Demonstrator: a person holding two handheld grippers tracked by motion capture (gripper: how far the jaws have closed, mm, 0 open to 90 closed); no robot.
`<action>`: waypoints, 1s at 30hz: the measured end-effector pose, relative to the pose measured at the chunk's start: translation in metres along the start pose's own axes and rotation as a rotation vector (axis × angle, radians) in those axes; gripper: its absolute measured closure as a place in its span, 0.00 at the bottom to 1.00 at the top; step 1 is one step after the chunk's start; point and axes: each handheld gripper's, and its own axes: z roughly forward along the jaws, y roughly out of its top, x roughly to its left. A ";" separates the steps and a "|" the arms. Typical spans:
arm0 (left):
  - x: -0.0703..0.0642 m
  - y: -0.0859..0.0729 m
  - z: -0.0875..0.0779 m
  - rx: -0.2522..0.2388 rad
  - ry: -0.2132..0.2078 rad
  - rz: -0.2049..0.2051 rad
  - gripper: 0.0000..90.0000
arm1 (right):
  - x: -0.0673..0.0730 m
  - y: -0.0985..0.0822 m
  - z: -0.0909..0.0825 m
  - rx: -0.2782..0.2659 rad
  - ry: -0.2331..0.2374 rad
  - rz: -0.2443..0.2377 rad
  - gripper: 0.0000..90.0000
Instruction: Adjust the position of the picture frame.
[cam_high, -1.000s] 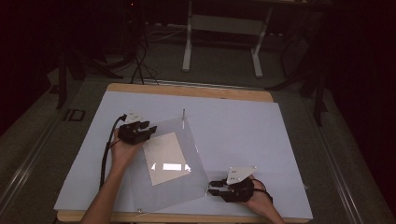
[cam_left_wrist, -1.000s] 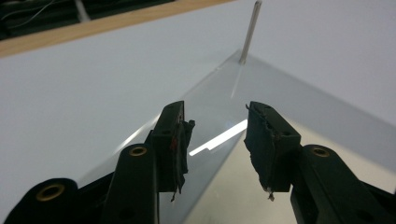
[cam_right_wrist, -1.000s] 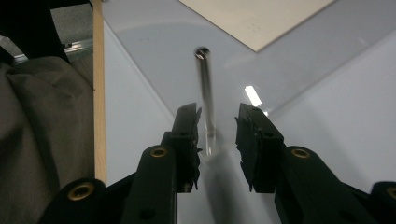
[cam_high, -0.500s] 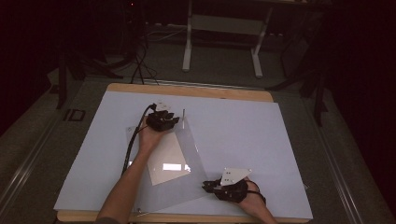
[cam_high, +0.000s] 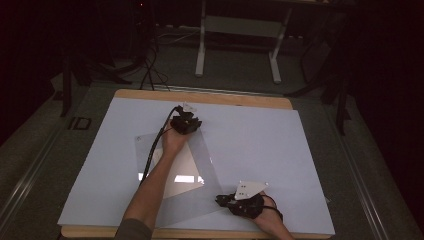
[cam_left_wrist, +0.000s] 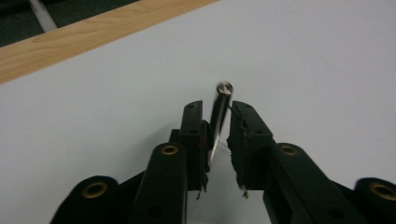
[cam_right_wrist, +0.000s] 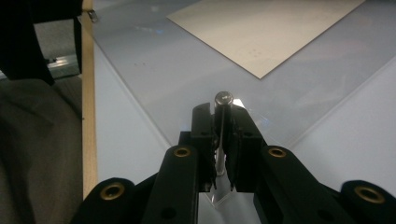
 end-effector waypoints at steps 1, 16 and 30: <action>0.000 0.000 0.000 0.002 0.008 0.007 0.89 | 0.001 0.001 0.000 0.001 -0.006 -0.005 0.92; -0.001 0.000 0.001 0.013 0.019 0.070 0.95 | 0.000 0.001 0.001 0.001 -0.007 0.075 0.93; 0.034 0.001 -0.040 0.024 -0.008 0.030 0.95 | -0.030 0.002 -0.034 -0.103 -0.116 0.232 0.90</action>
